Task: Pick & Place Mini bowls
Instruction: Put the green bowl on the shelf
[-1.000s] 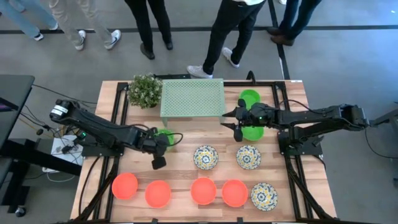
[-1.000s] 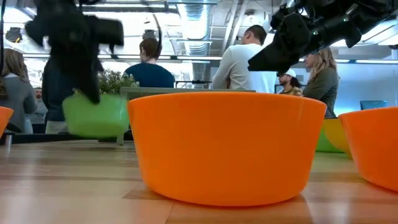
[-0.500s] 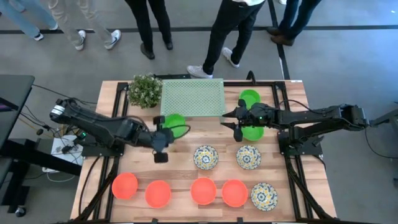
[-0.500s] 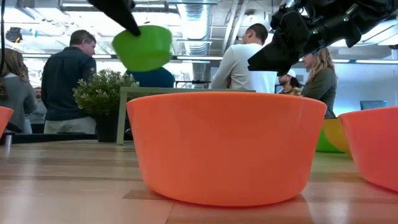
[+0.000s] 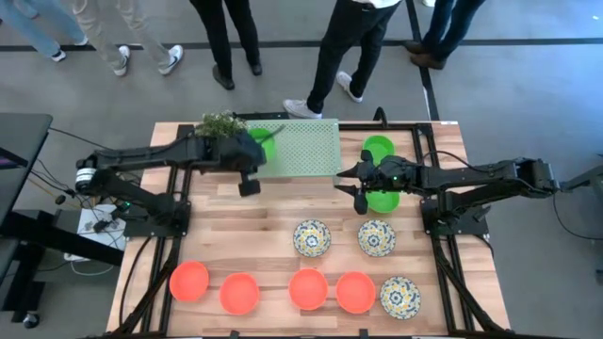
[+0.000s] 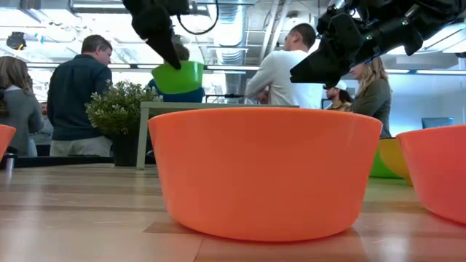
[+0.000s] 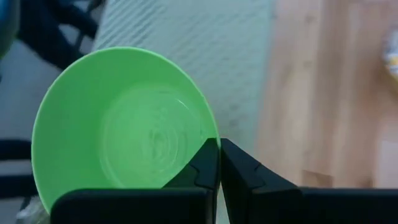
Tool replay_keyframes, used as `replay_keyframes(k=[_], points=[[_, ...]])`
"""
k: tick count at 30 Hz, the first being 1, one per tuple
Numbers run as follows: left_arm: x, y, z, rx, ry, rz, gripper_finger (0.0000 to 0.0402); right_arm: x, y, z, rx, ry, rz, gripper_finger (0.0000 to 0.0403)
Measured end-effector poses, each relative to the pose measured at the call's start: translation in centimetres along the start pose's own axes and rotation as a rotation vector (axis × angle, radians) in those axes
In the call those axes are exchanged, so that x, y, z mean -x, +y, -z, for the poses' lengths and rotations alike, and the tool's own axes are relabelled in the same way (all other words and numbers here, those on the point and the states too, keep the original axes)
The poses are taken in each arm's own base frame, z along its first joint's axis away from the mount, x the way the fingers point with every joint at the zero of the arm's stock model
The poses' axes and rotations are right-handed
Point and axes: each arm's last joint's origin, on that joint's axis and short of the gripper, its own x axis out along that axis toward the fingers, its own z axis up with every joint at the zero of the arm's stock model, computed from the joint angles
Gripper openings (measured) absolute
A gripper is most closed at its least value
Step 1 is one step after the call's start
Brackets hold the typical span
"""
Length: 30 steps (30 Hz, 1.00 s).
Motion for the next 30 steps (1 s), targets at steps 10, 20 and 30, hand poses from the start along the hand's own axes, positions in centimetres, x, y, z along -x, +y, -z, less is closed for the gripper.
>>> replay_keyframes(k=[10,20,30], points=[[-2.0,1.7,2.0,0.029,0.073,0.029,0.001,0.0,0.0,0.0,0.0,0.0,0.0,0.0169],[-2.1,1.7,1.6,0.036,0.028,0.043,0.0011,0.0,0.0,0.0,0.003,0.0,0.0,0.0171],[-3.2,1.1,2.5,0.029,0.047,0.046,0.0011,0.0,0.0,-0.1,0.003,-0.011,0.0,0.0172]])
